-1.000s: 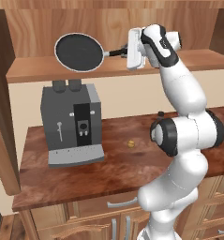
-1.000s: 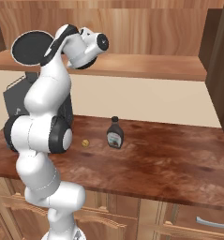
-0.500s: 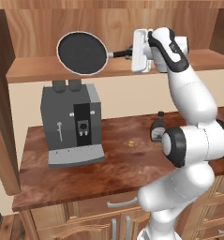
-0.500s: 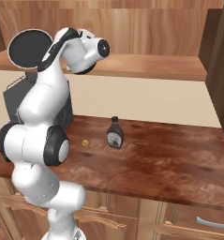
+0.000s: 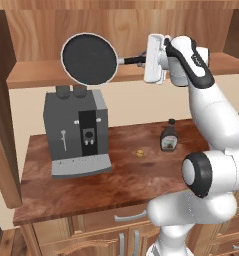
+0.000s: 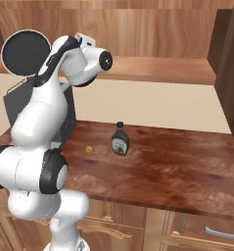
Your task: Pick the pan from the cabinet and place it on the stove. Then turn on the stove burner for the pan.
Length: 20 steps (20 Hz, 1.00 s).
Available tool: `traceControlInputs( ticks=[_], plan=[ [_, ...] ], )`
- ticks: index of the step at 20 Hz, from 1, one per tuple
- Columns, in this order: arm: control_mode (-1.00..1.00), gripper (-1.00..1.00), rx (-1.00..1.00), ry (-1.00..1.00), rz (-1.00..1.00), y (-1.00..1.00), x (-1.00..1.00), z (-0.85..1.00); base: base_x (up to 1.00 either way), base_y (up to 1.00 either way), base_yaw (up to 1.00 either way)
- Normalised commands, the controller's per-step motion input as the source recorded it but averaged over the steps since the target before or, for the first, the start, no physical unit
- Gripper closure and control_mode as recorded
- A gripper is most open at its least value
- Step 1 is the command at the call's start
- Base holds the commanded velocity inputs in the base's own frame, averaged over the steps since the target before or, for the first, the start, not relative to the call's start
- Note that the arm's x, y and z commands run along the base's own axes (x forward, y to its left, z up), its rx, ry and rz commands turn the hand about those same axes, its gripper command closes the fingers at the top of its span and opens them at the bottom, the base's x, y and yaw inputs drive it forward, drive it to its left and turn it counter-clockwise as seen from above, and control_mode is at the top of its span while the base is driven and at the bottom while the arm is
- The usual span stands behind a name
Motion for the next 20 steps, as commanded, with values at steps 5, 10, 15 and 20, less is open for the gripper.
traceControlInputs(
  ticks=[5,10,15,20],
  plan=[
    [-1.0,1.0,0.0,-0.06,0.0,-0.01,-0.45,0.0,0.0,0.0,0.0],
    [-1.0,1.0,0.0,-0.06,-0.01,-0.04,-0.51,0.0,0.0,0.0,0.0],
    [-1.0,1.0,0.01,-0.05,-0.02,-0.08,-0.46,0.0,0.0,0.0,0.0],
    [-1.0,1.0,0.0,-0.05,-0.02,-0.02,-0.42,0.0,0.0,0.0,0.0]
  ],
)
